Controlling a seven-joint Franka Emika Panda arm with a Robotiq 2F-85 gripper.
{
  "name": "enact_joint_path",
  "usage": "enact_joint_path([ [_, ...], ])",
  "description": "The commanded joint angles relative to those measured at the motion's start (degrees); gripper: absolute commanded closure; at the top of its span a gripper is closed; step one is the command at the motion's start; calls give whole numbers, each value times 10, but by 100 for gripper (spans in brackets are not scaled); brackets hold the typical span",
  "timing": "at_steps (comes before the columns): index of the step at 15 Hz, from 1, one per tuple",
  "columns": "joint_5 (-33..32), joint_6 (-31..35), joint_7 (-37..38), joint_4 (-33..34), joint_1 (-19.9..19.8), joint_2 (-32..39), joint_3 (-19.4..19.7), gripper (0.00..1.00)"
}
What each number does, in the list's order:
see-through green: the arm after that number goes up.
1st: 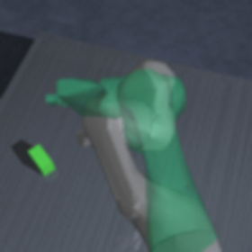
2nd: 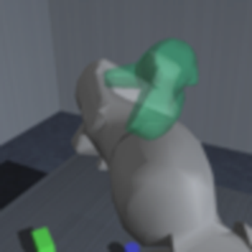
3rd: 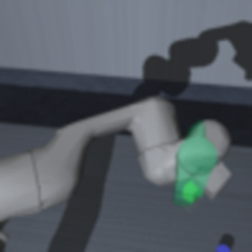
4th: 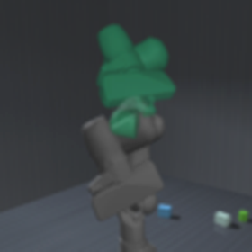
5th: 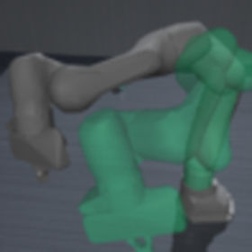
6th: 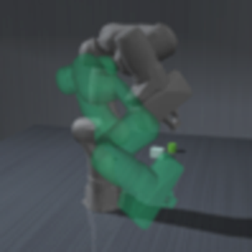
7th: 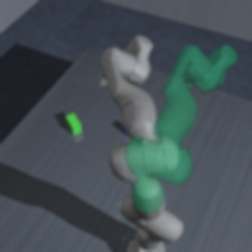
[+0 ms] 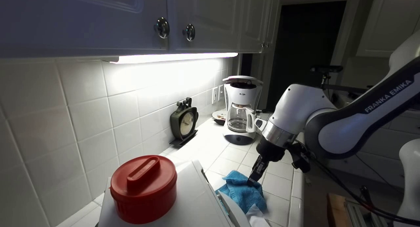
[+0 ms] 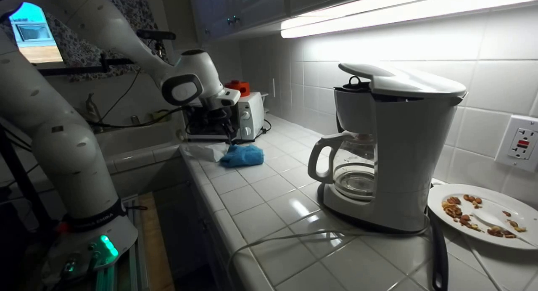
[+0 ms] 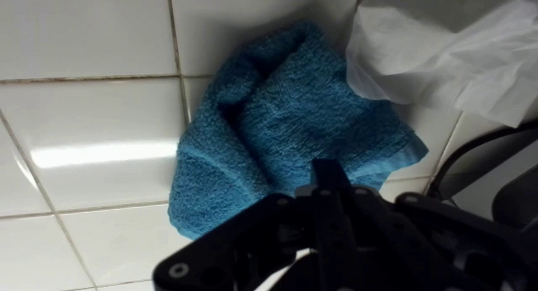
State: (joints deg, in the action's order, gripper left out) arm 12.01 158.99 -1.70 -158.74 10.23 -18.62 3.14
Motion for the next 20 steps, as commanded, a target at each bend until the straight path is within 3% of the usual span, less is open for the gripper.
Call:
enact_joint_path([
  [1,71,23,-62,1,39,33,24,97],
  [10,70,92,-118,1,24,92,29,97],
  [13,40,86,-106,0,7,106,42,96],
  [15,2,67,-80,1,-38,110,27,96],
  [20,-172,34,24,5,-153,92,2,96],
])
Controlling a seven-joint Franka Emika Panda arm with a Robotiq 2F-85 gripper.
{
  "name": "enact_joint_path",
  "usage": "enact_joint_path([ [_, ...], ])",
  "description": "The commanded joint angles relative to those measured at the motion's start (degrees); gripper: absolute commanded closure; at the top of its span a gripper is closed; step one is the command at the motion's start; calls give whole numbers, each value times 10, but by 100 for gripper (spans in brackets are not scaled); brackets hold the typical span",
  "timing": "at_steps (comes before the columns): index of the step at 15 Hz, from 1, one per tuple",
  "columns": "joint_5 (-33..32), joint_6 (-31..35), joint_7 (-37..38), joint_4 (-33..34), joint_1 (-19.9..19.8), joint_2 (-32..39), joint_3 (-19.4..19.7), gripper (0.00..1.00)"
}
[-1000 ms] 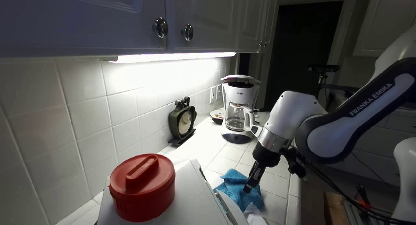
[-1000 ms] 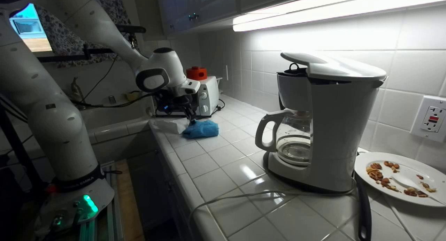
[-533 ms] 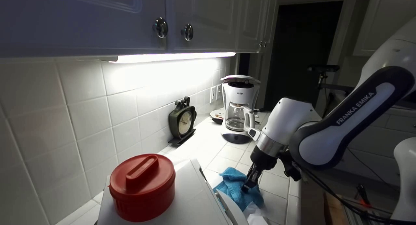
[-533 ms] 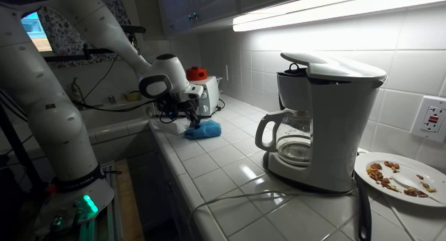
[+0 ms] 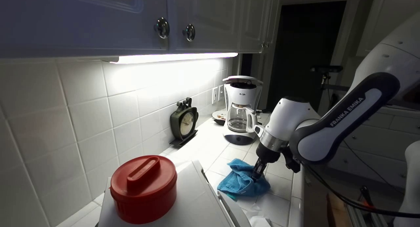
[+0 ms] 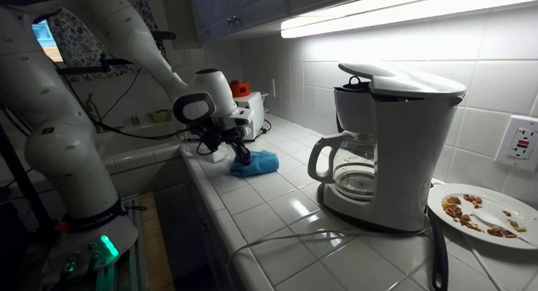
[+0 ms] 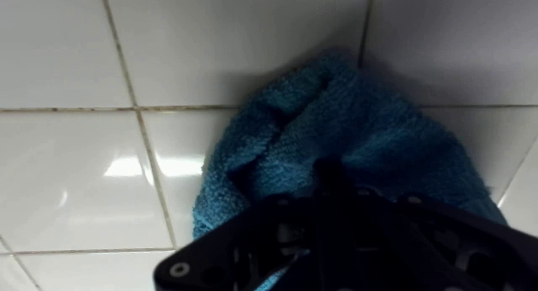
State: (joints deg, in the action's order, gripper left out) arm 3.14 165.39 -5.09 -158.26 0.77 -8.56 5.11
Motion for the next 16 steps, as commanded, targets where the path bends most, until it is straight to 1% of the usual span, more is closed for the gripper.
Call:
enact_joint_path([
  [1,-100,-41,67,2,-69,-15,-19,96],
  [2,-106,-54,70,4,-74,-23,-19,80],
  [3,-115,-60,80,5,-81,-28,-21,69],
  [5,-121,-84,94,7,-85,-47,-27,58],
  [7,-131,-107,112,11,-89,-72,-37,44],
  [8,-143,-113,124,4,-94,-91,-45,35],
  [9,-155,-117,129,-7,-98,-110,-51,29],
  [10,-170,-129,135,7,-104,-109,-60,21],
  [11,-183,-137,139,11,-109,-114,-66,15],
  [12,-199,-146,146,11,-116,-121,-74,7],
  [13,-220,-150,152,3,-126,-130,-81,2],
  [16,-269,-154,171,12,-148,-124,-95,0],
])
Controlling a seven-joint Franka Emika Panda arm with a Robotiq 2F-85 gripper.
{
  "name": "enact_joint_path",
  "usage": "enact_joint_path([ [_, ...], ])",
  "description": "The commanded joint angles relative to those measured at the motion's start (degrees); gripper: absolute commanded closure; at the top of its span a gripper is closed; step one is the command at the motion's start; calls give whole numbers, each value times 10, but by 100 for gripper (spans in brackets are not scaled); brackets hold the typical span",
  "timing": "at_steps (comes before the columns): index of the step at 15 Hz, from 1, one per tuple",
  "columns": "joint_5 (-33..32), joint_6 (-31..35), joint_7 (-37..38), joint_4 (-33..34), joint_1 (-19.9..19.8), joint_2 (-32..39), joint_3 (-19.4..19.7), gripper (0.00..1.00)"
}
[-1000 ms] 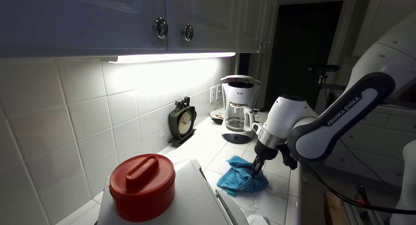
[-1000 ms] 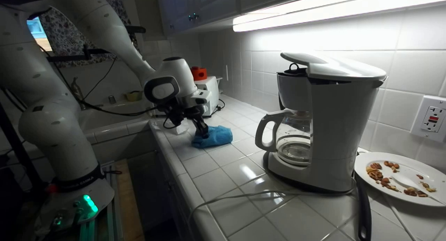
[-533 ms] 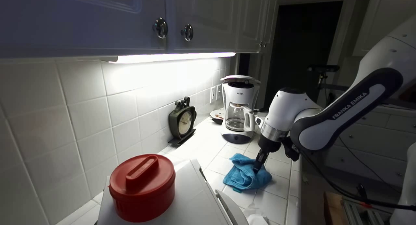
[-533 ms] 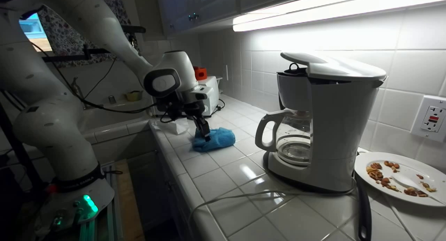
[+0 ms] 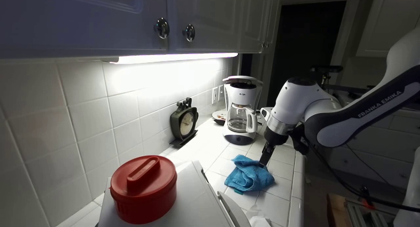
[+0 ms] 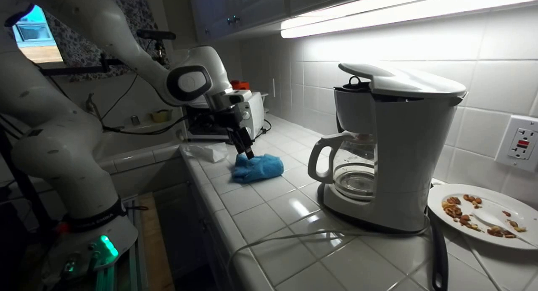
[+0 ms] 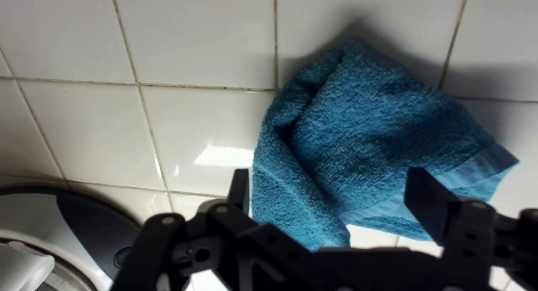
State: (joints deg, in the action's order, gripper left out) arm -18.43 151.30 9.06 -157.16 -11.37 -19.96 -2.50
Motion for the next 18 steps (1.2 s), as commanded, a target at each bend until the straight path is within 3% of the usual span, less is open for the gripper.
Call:
enact_joint_path([
  [1,-65,-6,33,1,-31,-6,-19,0],
  [4,-93,26,53,1,-45,7,-19,0],
  [9,-88,108,65,-1,-54,35,-15,0],
  [17,-124,175,83,-2,-92,96,-17,0],
  [18,-131,179,87,-2,-98,99,-18,14],
])
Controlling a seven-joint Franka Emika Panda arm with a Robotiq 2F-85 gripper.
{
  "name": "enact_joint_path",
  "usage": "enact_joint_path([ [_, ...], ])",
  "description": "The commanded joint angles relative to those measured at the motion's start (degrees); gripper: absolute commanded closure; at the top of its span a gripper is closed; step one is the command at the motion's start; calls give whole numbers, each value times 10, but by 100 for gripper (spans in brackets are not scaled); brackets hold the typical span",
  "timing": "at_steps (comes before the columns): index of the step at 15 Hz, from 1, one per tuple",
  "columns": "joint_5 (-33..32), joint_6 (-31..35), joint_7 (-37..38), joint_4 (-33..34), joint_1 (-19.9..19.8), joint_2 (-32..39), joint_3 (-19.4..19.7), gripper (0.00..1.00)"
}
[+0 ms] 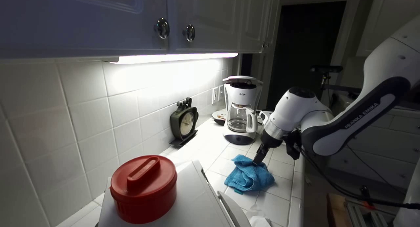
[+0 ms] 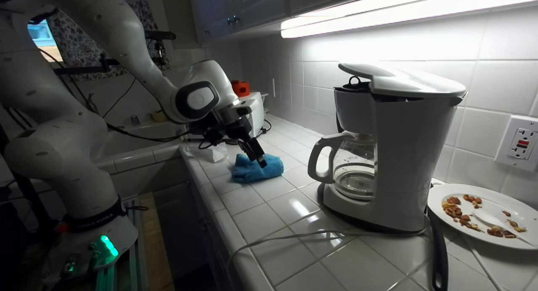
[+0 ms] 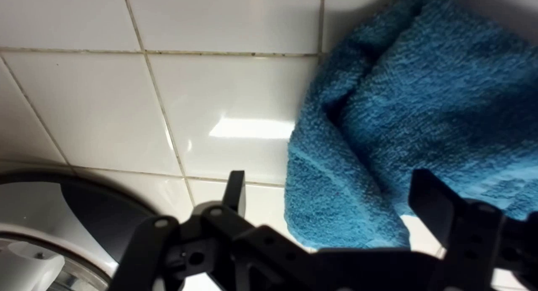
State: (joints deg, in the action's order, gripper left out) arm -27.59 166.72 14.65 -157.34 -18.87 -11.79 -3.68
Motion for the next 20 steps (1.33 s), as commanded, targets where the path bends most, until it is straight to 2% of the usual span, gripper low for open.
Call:
enact_joint_path([
  [1,-49,27,36,0,-29,20,-6,26],
  [2,-59,29,45,0,-35,21,-7,34],
  [4,-81,27,60,0,-47,16,-7,41],
  [9,-137,15,104,-6,-74,-9,-7,33],
  [13,-142,-11,120,2,-76,9,10,39],
  [14,-138,-14,119,1,-73,12,15,38],
  [15,-135,-17,119,1,-70,11,19,18],
  [17,-123,-17,115,1,-56,-1,23,6],
  [20,-104,-18,102,-10,-31,-41,22,0],
])
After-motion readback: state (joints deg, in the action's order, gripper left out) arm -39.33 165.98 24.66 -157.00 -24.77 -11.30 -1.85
